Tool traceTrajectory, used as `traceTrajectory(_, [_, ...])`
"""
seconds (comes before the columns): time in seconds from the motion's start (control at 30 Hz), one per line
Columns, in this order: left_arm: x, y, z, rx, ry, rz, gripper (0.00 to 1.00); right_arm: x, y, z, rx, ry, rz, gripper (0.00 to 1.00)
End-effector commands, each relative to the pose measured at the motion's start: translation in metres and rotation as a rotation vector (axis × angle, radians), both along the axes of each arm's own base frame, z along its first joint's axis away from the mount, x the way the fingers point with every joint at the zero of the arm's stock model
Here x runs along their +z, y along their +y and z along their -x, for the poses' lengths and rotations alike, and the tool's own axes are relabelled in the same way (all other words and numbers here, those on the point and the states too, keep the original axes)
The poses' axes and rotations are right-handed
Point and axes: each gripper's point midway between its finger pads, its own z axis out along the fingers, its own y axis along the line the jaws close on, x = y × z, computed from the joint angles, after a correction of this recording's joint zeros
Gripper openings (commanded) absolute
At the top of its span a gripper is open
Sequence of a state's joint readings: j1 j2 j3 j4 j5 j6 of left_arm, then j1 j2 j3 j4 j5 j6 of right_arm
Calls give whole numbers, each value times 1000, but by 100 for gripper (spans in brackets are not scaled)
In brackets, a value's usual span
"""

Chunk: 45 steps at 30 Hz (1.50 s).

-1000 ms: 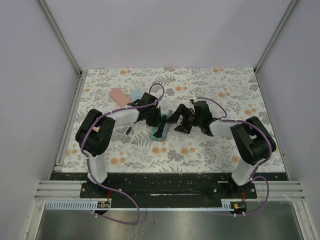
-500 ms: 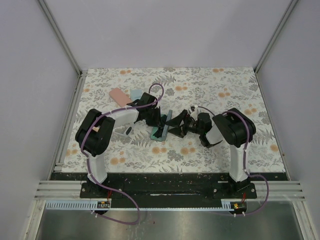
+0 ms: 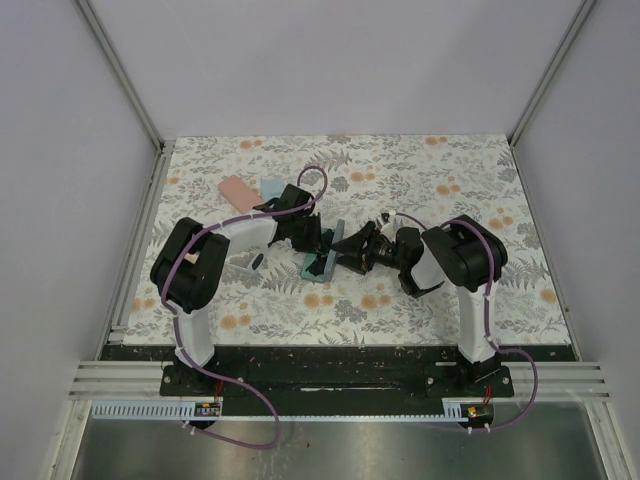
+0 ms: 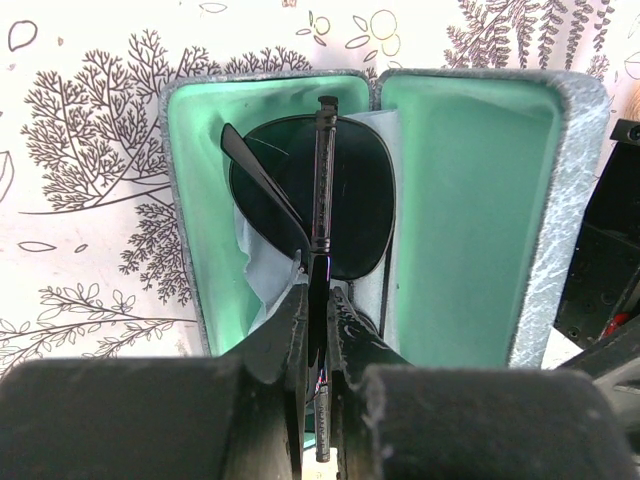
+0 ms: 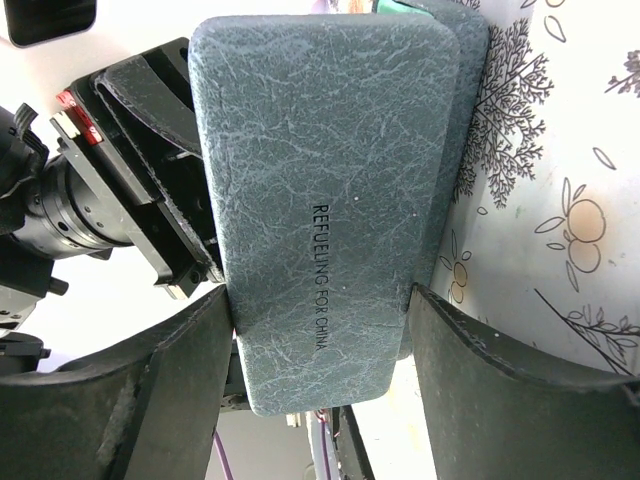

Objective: Organize the sunglasses

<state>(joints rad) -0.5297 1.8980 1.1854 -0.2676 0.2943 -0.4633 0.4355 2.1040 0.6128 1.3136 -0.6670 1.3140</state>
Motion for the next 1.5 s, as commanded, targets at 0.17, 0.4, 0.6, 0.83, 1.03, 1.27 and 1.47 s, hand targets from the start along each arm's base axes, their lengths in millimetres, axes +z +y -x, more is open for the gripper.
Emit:
traceTrajectory(0.17, [26, 15, -10, 18, -50, -48, 0, 19, -1, -4, 0, -99, 24, 63])
traceTrajectory(0.4, [31, 14, -7, 16, -54, -56, 0, 19, -1, -5, -2, -97, 32, 63])
traceTrajectory(0.6, [22, 17, -10, 29, -84, -133, 0, 19, -1, -5, 3, -92, 34, 63])
traceTrajectory(0.83, [-2, 17, -11, 33, -73, -181, 0, 12, -2, -6, -5, -66, 77, 61])
traceTrajectory(1.03, [12, 5, -9, 5, -88, -103, 39, 13, -2, -7, -3, -60, 98, 61])
traceTrajectory(1.27, [45, -2, -13, -4, -75, 68, 50, 11, -2, -7, -2, -46, 97, 61])
traceTrajectory(1.47, [77, 8, -12, 15, -99, 161, 53, 9, -4, -6, 9, -25, 135, 61])
